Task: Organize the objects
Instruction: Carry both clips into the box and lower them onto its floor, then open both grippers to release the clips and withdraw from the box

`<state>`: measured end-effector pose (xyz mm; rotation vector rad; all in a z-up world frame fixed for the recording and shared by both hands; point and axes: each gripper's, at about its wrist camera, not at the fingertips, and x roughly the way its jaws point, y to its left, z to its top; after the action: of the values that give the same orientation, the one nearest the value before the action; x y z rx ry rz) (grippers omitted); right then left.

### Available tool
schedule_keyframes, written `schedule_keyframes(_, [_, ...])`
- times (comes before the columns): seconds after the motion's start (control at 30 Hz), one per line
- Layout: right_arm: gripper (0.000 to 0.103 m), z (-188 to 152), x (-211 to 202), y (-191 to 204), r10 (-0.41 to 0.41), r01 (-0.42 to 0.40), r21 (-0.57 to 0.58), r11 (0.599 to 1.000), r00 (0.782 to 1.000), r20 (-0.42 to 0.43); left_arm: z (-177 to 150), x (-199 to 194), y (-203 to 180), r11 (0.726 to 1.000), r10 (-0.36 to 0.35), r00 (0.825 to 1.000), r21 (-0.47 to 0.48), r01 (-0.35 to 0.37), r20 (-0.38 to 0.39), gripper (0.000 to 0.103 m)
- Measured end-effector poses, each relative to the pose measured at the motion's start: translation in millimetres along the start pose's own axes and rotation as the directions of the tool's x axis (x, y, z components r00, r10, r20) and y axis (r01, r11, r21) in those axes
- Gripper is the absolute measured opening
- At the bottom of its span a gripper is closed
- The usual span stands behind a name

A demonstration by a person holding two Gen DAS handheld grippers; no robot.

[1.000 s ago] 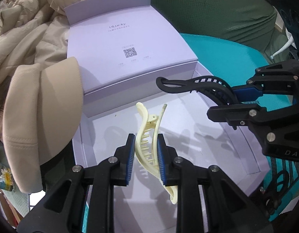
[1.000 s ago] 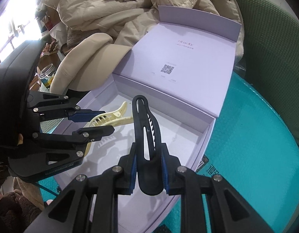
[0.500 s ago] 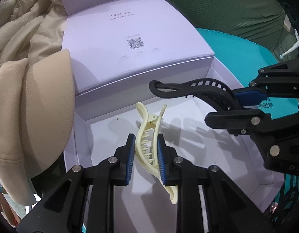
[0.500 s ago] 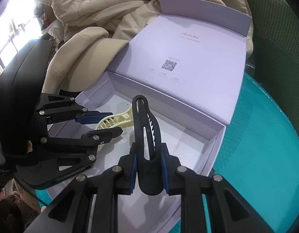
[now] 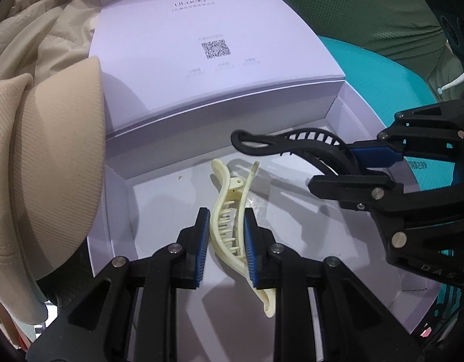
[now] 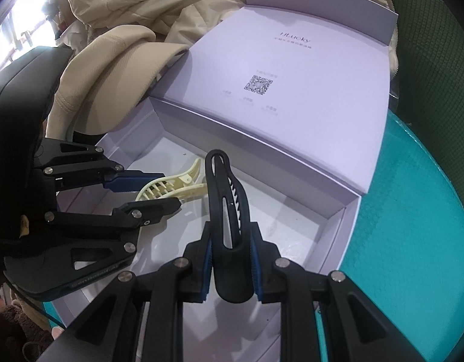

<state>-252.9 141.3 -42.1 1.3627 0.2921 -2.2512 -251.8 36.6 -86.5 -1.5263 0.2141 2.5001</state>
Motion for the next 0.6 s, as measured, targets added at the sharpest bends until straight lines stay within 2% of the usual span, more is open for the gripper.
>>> schedule_keyframes(0.43, [0.024, -0.7, -6.7, 4.4, -0.050, 0.049, -0.019, 0.999, 0.999, -0.011, -5.6, -11.7, -6.3, 0.999, 0.035, 0.999, -0.002, -0.035, 0.017, 0.024])
schedule_keyframes(0.6, [0.026, -2.0, -16.7, 8.9, -0.065, 0.065, -0.023, 0.998, 0.998, -0.004, -7.8, -28.1, -9.0, 0.999, 0.044, 0.998, -0.012, -0.043, 0.050, 0.034])
